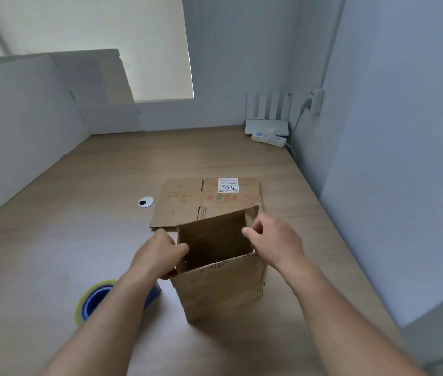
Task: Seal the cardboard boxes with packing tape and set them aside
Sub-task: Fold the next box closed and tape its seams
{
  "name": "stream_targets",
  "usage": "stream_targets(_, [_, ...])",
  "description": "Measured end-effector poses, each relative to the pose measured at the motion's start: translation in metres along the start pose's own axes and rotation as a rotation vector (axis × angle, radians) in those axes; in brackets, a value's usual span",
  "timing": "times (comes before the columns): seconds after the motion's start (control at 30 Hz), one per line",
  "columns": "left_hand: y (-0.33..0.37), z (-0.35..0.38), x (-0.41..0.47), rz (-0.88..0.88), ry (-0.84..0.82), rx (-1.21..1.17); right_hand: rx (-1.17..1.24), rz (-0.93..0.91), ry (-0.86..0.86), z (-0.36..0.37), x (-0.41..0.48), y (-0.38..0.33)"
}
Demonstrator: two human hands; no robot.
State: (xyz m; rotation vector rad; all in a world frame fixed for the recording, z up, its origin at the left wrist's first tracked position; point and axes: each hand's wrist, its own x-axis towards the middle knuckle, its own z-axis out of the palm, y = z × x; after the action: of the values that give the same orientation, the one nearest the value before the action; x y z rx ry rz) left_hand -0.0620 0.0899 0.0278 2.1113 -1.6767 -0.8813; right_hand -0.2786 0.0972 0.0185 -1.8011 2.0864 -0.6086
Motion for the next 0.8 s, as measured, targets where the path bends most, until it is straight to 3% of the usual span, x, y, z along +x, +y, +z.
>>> stream_targets(0.13, [-0.025,0.006,-0.021,0.179,-0.045,-0.447,0.304,-0.016,-0.243,0.004,-0.009,0.014])
stream_targets(0.27, [-0.058,0.009,-0.029,0.346,-0.248,-0.259,0.408,-0.032,-0.48,-0.003,-0.014,0.026])
stream_targets(0.33, [-0.065,0.018,-0.023,0.327,-0.18,-0.186,0.361,-0.038,-0.409,0.002,-0.014,0.027])
stream_targets(0.47, [-0.058,0.027,-0.014,0.344,0.027,-0.271,0.378,0.006,-0.24,0.006,-0.005,0.023])
stream_targets(0.63, [-0.062,0.028,0.0,0.245,0.001,-0.352,0.401,0.013,-0.291,0.006,0.015,0.017])
stream_targets(0.8, [-0.065,0.03,0.009,0.279,-0.068,-0.29,0.309,-0.005,-0.152,0.011,0.031,0.017])
